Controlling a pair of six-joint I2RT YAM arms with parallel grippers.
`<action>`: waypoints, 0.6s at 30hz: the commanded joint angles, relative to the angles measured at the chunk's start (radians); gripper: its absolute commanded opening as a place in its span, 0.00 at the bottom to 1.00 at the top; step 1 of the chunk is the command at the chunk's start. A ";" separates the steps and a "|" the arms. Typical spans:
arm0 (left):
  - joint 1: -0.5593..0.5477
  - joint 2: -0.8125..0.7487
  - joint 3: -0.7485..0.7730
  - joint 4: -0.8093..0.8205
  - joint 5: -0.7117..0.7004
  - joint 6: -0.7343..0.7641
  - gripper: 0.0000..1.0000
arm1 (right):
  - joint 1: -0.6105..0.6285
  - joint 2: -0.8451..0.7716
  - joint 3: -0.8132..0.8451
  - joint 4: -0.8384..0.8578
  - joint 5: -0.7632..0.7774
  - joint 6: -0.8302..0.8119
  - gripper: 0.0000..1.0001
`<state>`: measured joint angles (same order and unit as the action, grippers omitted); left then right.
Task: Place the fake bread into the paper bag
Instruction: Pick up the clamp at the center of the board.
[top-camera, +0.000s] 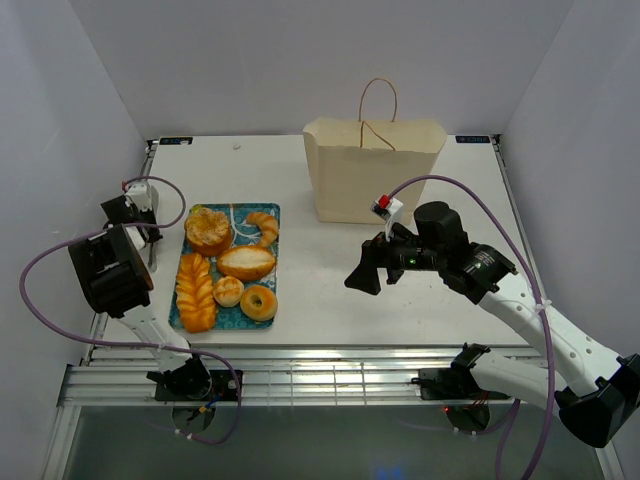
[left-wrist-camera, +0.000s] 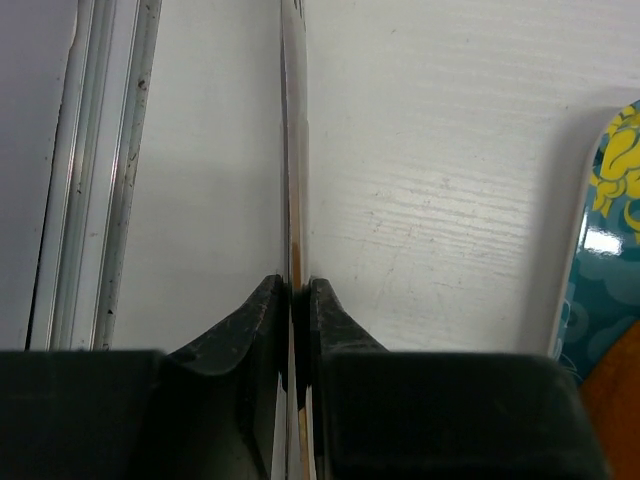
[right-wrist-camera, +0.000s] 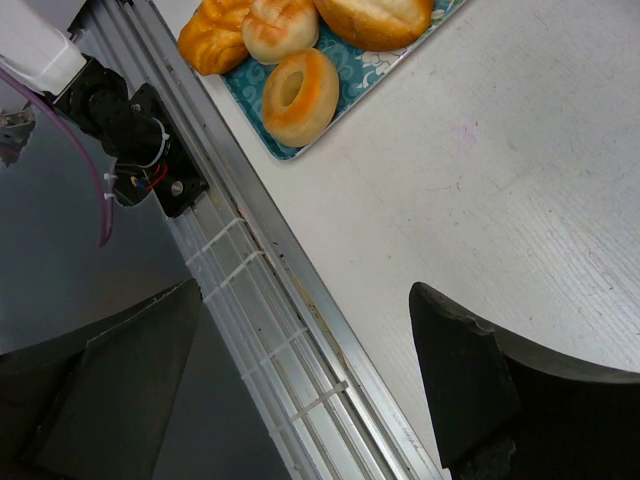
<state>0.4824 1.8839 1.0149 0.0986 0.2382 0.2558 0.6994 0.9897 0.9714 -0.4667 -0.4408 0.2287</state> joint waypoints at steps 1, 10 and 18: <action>0.001 -0.045 0.017 -0.187 -0.045 -0.035 0.02 | -0.006 -0.017 0.015 0.046 -0.007 -0.009 0.90; -0.010 -0.230 0.234 -0.511 -0.169 -0.242 0.00 | -0.005 -0.003 0.033 0.042 0.006 -0.005 0.90; -0.019 -0.512 0.249 -0.619 -0.005 -0.378 0.00 | -0.032 0.040 0.081 0.039 0.043 0.003 0.90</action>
<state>0.4713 1.4853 1.2381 -0.4515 0.1440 -0.0319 0.6884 1.0203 0.9958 -0.4633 -0.4210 0.2302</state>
